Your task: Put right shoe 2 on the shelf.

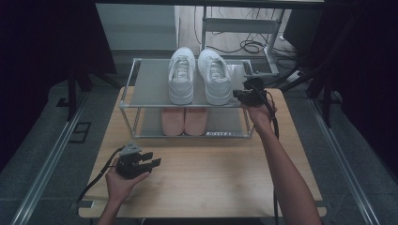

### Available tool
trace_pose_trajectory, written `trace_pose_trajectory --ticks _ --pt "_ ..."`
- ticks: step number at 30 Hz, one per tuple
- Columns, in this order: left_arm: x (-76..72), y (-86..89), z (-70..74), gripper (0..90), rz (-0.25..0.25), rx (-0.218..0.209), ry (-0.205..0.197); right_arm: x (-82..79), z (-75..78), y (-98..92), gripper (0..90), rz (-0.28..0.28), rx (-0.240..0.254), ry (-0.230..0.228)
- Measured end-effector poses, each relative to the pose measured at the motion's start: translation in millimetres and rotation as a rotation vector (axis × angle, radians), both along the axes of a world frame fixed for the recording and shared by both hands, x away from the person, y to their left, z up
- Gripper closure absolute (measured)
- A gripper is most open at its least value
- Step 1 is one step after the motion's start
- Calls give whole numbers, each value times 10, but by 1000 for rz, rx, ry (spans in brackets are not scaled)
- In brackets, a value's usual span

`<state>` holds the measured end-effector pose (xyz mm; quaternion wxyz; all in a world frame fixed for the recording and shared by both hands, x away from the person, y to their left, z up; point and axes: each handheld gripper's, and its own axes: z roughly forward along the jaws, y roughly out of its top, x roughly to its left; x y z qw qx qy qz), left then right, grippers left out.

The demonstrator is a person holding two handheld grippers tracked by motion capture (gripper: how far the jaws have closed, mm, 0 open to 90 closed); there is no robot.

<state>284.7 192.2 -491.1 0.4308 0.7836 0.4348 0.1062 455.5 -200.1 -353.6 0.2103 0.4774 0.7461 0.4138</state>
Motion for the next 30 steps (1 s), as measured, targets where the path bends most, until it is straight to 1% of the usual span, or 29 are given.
trace_pose_trajectory --ticks 2,3,4,5,8,10,13,16,17,18,21,22,23,24,26,30 --pt "-4 11 8 531 -1 -1 -4 -9 -19 57 899 5 -7 2" --pt "-7 13 12 531 1 -2 -6 -19 -16 83 899 -2 -22 -12" --pt "-13 12 14 531 5 -6 -4 -23 -9 101 899 -1 -24 -14" --pt "-14 12 14 531 5 -5 -5 -26 -2 120 899 4 -11 -4" --pt "-19 8 14 531 5 -6 -4 -39 14 179 899 16 -18 -8" --pt "-21 7 15 531 5 -6 -4 -50 20 239 898 33 -12 -6" --pt "-23 10 16 531 5 -5 -4 -71 16 372 899 61 -18 -6" --pt "-21 19 20 531 0 -4 -9 -83 13 457 899 73 -24 -6" --pt "-21 21 20 531 -1 -3 -8 -86 9 472 899 69 -33 -9" --pt "-26 17 20 531 5 -7 -4 -91 10 475 898 65 -38 -14" --pt "-25 18 18 531 2 -7 -4 -83 7 445 898 70 -20 -3" --pt "-27 17 19 531 4 -6 -3 -88 11 432 898 71 -10 -6" --pt "-28 18 20 531 4 -6 -3 -88 11 432 898 71 -10 -6" --pt "-29 21 22 531 4 -6 -5 -108 24 423 897 78 0 -15" --pt "-34 25 22 531 5 -5 -7 -123 31 415 896 81 4 -22" --pt "-40 30 25 531 7 -3 -9 -219 54 346 888 94 34 -48"
